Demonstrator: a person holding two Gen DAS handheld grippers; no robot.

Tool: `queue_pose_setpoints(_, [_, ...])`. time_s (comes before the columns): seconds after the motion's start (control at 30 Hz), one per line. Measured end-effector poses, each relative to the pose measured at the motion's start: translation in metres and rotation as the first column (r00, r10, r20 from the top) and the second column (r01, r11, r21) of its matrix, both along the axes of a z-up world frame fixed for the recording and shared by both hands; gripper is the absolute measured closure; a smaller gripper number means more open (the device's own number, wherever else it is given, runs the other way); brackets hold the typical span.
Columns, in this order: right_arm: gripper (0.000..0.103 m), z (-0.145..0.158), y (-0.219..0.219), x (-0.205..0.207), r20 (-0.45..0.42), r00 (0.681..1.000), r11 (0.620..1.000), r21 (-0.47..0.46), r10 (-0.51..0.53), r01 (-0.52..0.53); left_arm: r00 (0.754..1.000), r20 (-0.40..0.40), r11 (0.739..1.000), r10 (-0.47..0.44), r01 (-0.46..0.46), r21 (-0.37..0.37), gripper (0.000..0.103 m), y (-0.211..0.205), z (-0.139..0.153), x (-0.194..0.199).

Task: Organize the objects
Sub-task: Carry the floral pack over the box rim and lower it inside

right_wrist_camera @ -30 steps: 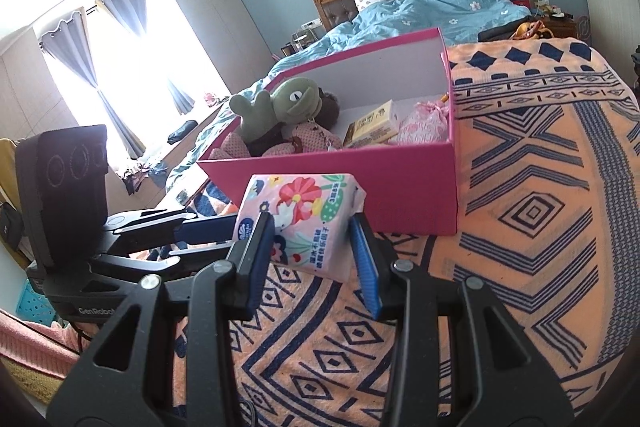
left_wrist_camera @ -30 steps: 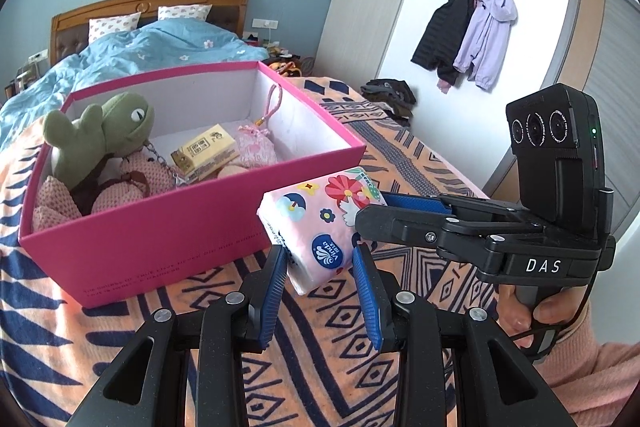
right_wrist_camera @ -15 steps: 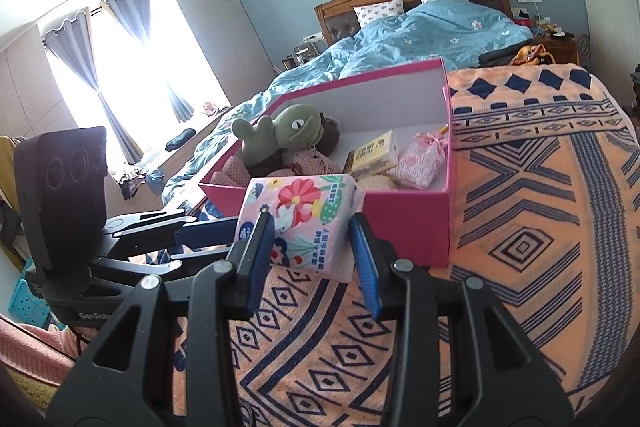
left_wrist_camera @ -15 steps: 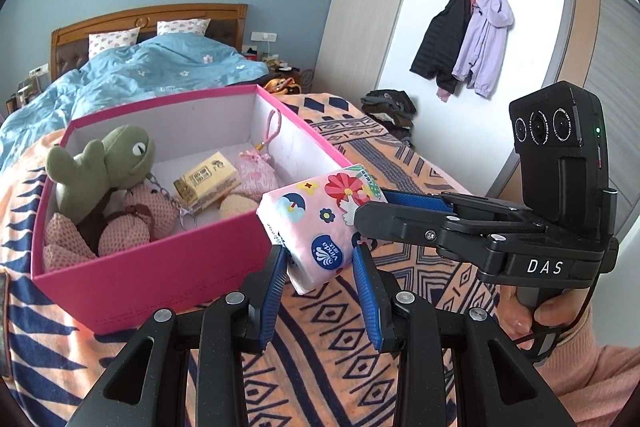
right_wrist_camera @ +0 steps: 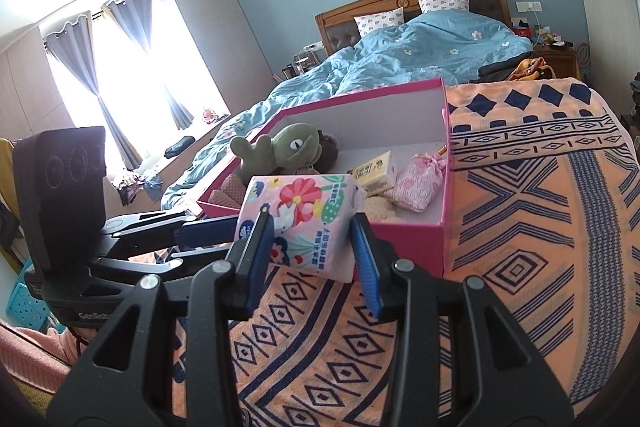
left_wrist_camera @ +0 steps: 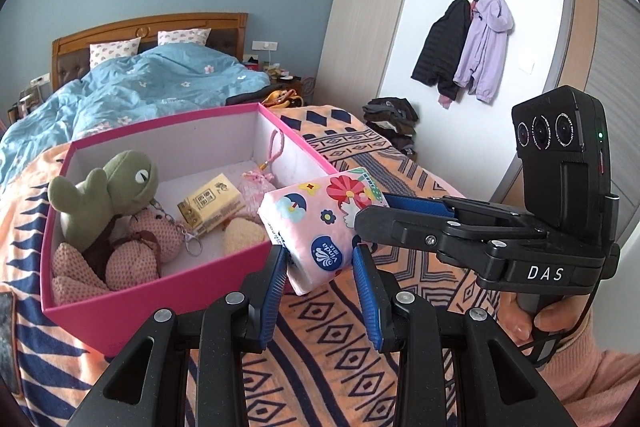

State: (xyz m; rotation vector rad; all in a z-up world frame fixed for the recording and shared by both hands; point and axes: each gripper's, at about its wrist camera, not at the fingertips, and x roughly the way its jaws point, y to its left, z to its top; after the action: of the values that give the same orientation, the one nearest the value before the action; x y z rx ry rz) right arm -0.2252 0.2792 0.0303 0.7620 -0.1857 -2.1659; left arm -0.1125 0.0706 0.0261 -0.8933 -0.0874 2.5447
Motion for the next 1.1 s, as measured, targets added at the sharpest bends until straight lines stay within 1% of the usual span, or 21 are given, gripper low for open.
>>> queue_pose_setpoints(0.43, [0.06, 0.004, 0.0, -0.011, 0.008, 1.0, 1.0, -0.011, -0.002, 0.002, 1.0, -0.011, 1.0, 0.007, -0.007, -0.006, 0.069, -0.001, 0.005, -0.007])
queue_pose_setpoints(1.1, [0.06, 0.011, -0.007, -0.032, 0.008, 1.0, 1.0, -0.006, -0.014, 0.014, 0.999, -0.026, 0.999, 0.031, -0.032, -0.021, 0.069, -0.001, 0.013, -0.032])
